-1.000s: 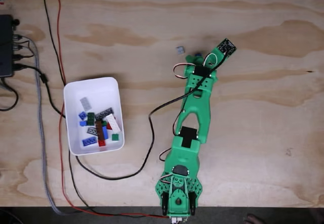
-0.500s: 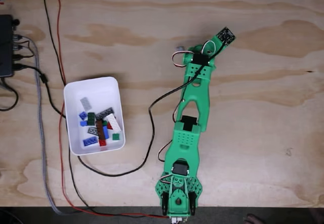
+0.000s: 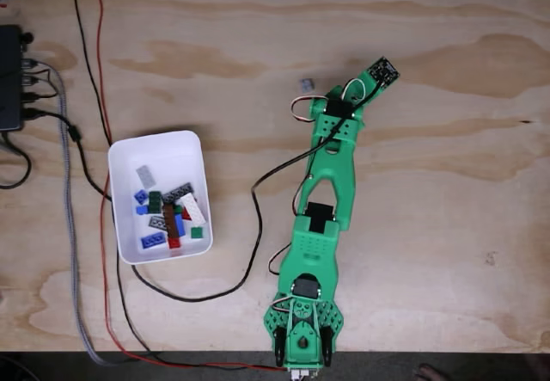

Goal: Put all lego bricks in the bin.

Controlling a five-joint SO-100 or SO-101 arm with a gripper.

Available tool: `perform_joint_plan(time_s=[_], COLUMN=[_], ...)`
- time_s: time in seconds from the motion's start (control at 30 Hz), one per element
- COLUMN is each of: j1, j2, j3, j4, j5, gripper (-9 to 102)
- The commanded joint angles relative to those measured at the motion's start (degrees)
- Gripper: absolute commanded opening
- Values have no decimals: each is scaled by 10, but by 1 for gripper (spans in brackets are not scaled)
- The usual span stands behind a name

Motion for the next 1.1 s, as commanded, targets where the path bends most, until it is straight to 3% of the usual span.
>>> perform_joint_plan(time_s=[0.0,0.03,0.1,0.13,0.3,0.67,0.77,0.83,1.07], j1=[-36,-47,-52,-49,6,54,58,58,58], j2=[254,271,270,257,140,18,-3,-10,-39], j3=[35,35,25,21,-13,-54,-64,-70,-112], j4=[17,39,61,63,25,-18,-22,-25,-36], j5=[-19,-35,-48,-62,-90,-62,-60,-60,-66], gripper=[0,5,25,28,20,16,18,26,25])
